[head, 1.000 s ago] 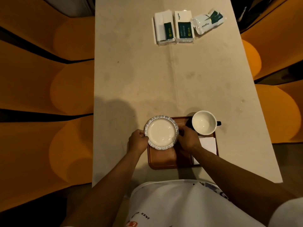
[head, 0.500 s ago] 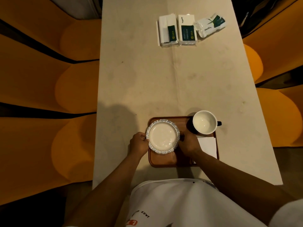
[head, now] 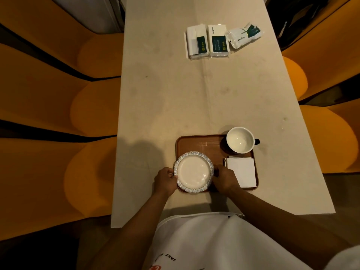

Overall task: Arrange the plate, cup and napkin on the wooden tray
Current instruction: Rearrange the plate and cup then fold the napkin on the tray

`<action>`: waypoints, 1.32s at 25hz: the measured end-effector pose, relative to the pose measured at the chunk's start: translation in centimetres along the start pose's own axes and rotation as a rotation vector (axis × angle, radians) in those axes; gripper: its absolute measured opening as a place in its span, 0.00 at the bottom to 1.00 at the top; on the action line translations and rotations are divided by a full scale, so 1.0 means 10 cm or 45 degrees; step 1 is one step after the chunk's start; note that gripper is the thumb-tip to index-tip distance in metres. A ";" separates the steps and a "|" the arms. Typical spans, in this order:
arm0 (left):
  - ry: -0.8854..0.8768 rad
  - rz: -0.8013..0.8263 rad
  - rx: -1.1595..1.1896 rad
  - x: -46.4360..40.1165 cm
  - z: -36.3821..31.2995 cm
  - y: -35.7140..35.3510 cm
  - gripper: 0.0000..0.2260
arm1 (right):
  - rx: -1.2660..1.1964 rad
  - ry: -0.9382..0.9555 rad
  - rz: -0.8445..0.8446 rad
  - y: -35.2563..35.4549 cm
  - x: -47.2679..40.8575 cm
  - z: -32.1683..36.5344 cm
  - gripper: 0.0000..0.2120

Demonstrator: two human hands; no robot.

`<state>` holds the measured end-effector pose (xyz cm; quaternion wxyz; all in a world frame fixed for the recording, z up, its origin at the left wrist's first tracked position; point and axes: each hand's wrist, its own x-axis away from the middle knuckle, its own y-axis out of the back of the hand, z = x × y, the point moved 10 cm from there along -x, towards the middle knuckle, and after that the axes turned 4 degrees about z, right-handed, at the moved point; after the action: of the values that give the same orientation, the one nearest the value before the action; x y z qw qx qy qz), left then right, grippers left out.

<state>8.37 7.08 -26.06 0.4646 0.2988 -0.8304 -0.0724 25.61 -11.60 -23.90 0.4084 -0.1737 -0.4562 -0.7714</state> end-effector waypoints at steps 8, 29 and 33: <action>0.010 -0.005 0.057 0.08 0.07 -0.01 0.08 | -0.029 0.019 -0.010 -0.05 0.11 -0.04 0.12; -0.317 -0.136 -0.209 -0.11 -1.13 -0.13 0.06 | -0.344 0.085 -0.716 1.08 0.29 -0.18 0.05; -0.239 0.092 0.024 -0.14 -1.57 -0.75 0.08 | -0.377 -0.003 -0.805 1.66 0.13 -0.45 0.14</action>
<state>24.95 4.27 -21.33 0.3841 0.2648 -0.8813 -0.0754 38.35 -20.13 -16.11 0.1190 -0.0818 -0.3711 -0.9173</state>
